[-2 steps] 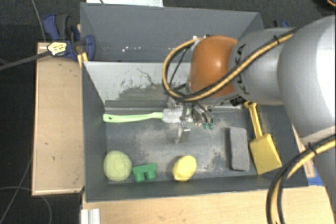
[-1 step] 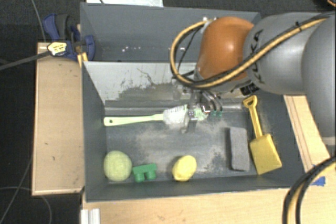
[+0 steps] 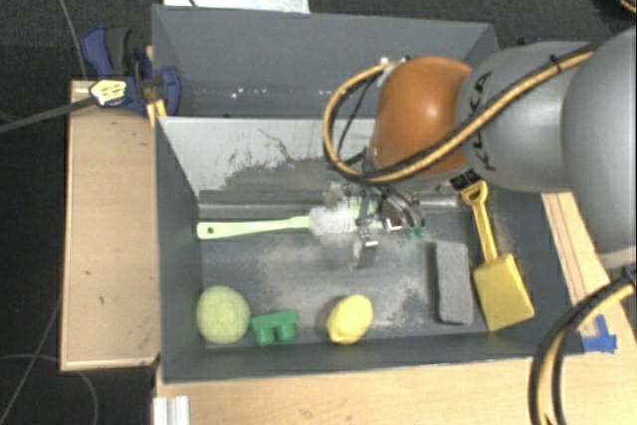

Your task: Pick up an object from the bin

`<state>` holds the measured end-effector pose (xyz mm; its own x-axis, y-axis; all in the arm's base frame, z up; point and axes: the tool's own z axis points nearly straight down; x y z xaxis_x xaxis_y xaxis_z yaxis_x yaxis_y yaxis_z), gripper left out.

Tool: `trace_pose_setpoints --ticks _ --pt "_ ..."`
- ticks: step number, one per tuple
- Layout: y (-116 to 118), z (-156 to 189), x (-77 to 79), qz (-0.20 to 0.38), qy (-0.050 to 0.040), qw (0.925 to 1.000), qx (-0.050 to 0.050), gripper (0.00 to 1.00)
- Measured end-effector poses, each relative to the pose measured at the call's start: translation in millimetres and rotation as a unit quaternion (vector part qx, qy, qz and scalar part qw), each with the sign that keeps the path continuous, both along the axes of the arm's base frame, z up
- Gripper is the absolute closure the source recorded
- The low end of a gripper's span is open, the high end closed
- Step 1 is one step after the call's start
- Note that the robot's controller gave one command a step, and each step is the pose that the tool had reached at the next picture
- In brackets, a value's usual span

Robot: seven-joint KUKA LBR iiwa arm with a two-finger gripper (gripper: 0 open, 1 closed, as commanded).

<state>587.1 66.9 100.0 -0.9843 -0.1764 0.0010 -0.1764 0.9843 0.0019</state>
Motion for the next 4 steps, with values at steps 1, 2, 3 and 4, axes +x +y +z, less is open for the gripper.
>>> trace_pose_setpoints --ticks 1,2,3,4 --pt "-9.2 -29.8 4.3 -0.101 -0.0068 0.9948 0.001 0.0" --pt "-6.6 -29.6 1.8 0.003 -0.0031 1.0 0.001 1.0" --pt "-6.5 -29.6 1.8 0.003 -0.0031 1.0 0.001 1.0" --pt "-6.6 -23.4 1.1 0.003 -0.0027 1.0 0.001 1.0"
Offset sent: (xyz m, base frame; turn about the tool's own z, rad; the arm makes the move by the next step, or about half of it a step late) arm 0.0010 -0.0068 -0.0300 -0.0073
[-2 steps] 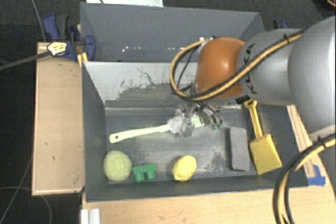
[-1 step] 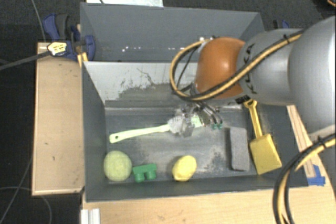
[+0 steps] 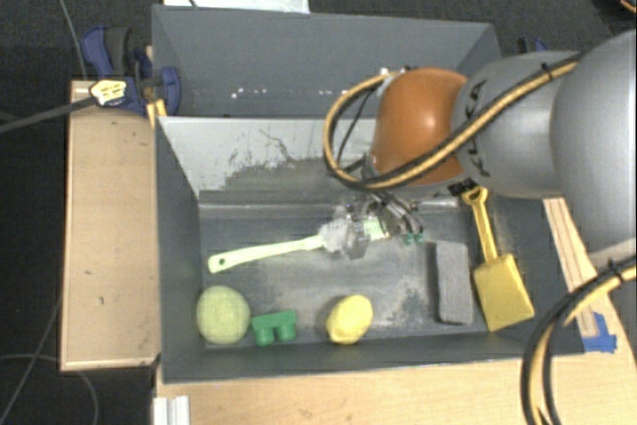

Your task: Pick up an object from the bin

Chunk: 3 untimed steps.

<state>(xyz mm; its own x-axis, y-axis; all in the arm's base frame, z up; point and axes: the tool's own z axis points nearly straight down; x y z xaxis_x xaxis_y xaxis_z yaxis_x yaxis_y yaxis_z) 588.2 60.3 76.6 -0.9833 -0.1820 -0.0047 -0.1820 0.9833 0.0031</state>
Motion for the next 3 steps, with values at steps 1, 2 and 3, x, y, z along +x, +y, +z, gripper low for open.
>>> trace_pose_setpoints --ticks 1,2,3 --pt "0 14 0.9 0.0 -0.002 1.0 0.0 1.0" --pt "0 24 1.3 -0.001 -0.0032 1.0 0.0 1.0" --pt "0 45 0.8 -0.001 -0.0026 1.0 0.0 1.0"
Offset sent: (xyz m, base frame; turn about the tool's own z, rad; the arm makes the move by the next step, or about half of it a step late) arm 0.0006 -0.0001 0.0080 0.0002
